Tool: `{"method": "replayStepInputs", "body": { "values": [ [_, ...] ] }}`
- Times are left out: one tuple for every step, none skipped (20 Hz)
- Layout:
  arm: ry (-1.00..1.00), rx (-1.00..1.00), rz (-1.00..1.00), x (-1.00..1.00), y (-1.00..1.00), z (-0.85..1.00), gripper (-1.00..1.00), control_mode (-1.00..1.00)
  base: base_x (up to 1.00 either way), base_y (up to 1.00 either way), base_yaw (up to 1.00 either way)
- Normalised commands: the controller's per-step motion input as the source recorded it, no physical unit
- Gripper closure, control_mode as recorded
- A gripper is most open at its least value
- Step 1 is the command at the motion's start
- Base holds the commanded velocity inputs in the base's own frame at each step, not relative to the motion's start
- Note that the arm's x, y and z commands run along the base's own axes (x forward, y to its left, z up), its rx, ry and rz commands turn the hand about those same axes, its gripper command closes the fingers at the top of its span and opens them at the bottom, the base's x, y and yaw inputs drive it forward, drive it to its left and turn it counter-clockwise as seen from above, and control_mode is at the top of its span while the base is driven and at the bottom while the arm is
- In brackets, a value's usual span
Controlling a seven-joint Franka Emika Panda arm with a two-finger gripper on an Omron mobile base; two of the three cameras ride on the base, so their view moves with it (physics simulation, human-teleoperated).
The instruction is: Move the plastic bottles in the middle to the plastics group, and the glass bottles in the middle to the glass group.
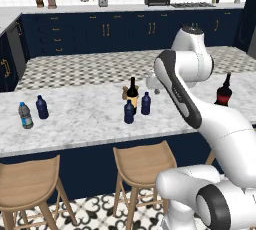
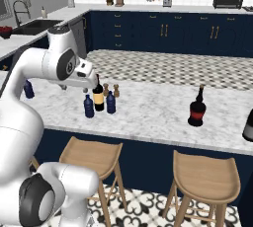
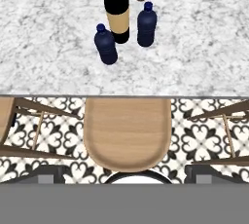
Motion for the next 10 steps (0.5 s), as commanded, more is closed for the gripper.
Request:
{"method": "replayStepInputs", "body": {
  "values": [
    [0.0, -0.05, -0.01, 0.0, 0.6, 0.0, -1.0, -1.0, 0.0, 0.0, 0.0],
    [0.0, -0.02, 0.0, 0.0, 0.44, 0.0, -1.0, -1.0, 0.0, 0.0, 0.0],
    [0.0, -0.01, 0.0, 0.0, 0.35, 0.0, -1.0, -1.0, 0.0, 0.0, 0.0],
    [0.0, 0.0, 0.0, 0.0, 0.34, 0.0, -1.0, -1.0, 0.0, 0.0, 0.0],
    [0.0, 0.0, 0.0, 0.07, 0.28, -0.08, -1.0, -1.0, 0.0, 0.0, 0.0],
    [0.0, 0.0, 0.0, 0.17, 0.25, -0.19, -1.0, -1.0, 0.0, 0.0, 0.0],
    [0.0, 0.0, 0.0, 0.27, 0.24, -0.24, -1.0, -1.0, 0.0, 0.0, 0.0],
    [0.0, 0.0, 0.0, 0.43, 0.25, -0.29, -1.0, -1.0, 0.0, 0.0, 0.0],
    [-0.01, 0.0, 0.0, 0.56, 0.23, -0.31, -1.0, -1.0, 0.0, 0.0, 0.0],
    [-0.02, 0.0, 0.0, 0.66, 0.24, -0.33, -1.0, -1.0, 0.0, 0.0, 0.0]
  ]
}}
